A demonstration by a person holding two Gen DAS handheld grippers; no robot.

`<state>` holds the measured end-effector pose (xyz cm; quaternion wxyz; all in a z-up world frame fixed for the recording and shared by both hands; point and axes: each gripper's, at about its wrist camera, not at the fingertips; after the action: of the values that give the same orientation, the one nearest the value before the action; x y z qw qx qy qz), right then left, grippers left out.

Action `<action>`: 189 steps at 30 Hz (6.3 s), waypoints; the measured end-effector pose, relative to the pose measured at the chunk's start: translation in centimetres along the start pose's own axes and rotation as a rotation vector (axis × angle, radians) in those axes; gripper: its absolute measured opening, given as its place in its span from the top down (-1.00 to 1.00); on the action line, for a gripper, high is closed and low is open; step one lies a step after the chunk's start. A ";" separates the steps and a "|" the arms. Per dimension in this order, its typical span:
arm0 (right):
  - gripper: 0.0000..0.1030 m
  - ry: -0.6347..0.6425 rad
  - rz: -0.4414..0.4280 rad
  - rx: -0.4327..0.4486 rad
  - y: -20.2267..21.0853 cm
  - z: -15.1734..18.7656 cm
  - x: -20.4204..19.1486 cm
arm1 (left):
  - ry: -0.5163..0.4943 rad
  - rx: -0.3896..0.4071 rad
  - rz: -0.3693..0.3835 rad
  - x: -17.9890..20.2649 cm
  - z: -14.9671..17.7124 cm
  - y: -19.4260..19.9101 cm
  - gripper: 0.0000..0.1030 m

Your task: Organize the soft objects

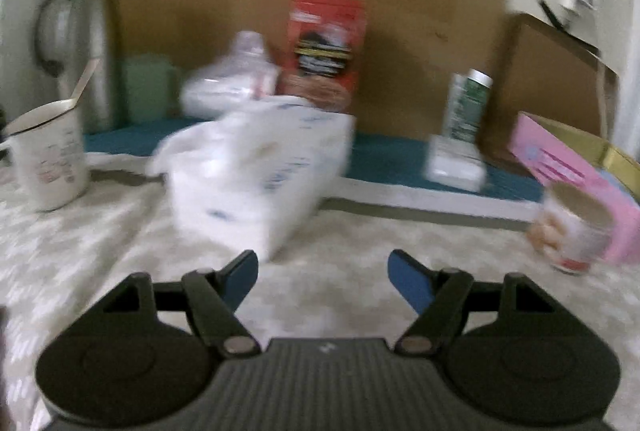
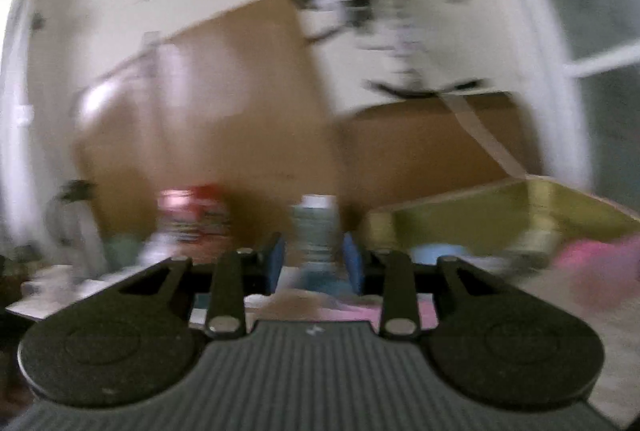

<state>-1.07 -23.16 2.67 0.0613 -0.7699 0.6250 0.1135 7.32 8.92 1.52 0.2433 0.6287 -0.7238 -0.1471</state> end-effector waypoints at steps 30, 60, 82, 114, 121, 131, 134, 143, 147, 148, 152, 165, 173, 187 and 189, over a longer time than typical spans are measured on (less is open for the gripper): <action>-0.30 0.291 0.109 -0.705 -23.2 7.6 -14.1 | 0.331 0.128 0.127 -6.2 0.7 1.8 -0.82; -0.83 0.386 -0.084 -0.494 -0.4 9.9 -6.8 | 0.202 -0.284 0.561 4.5 1.6 0.9 -0.83; -0.18 0.196 0.177 -0.160 -0.4 1.4 4.7 | -0.186 -0.204 0.678 26.8 -8.7 -5.4 -0.42; -0.71 -0.155 0.423 0.006 11.5 2.4 5.0 | -0.245 -0.075 0.251 22.8 -0.6 6.1 -0.99; -0.71 -0.125 0.392 0.008 14.4 2.7 1.7 | -0.257 -0.063 0.208 22.0 1.5 9.6 -0.99; -0.72 -0.241 0.331 -0.017 17.3 3.4 0.4 | -0.288 -0.011 0.157 22.5 3.3 14.1 -0.99; -0.74 -0.269 0.326 -0.030 17.8 3.8 0.5 | -0.300 -0.010 0.151 22.9 4.2 15.3 -0.99; -0.77 -0.320 0.327 -0.026 17.6 4.2 0.8 | -0.334 -0.004 0.123 23.1 5.3 15.9 -1.00; -0.77 -0.320 0.334 -0.032 17.8 4.3 0.9 | -0.329 -0.015 0.134 23.1 5.8 15.9 -0.99; -0.77 -0.320 0.336 -0.031 17.8 4.3 0.9 | -0.334 -0.017 0.135 23.2 6.0 15.9 -1.00; -0.78 -0.324 0.343 -0.037 17.8 4.4 0.9 | -0.342 -0.029 0.143 23.3 6.5 15.9 -1.00; -0.80 -0.339 0.355 -0.059 17.7 4.9 0.8 | -0.308 -0.184 0.200 22.9 8.0 14.1 -1.00; -0.81 -0.349 0.359 -0.074 17.6 5.2 0.7 | -0.315 -0.246 0.203 22.9 9.1 13.5 -1.00; -0.82 -0.360 0.363 -0.091 17.4 5.4 0.8 | -0.282 -0.270 0.195 22.3 9.5 13.2 -0.99; -0.82 -0.361 0.365 -0.093 17.3 5.5 0.8 | -0.282 -0.265 0.185 22.3 9.5 13.2 -0.99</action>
<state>-18.39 -26.28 -2.00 0.1151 -0.6136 0.7266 0.2870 -10.88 -11.66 4.17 0.2328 0.4952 -0.7797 -0.3043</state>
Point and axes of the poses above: each gripper's, at about its wrist camera, not at the fingertips, and y roughly against the way its jaws point, x to its right, z to its underside, and after that the axes turned 7 degrees about z, right-handed
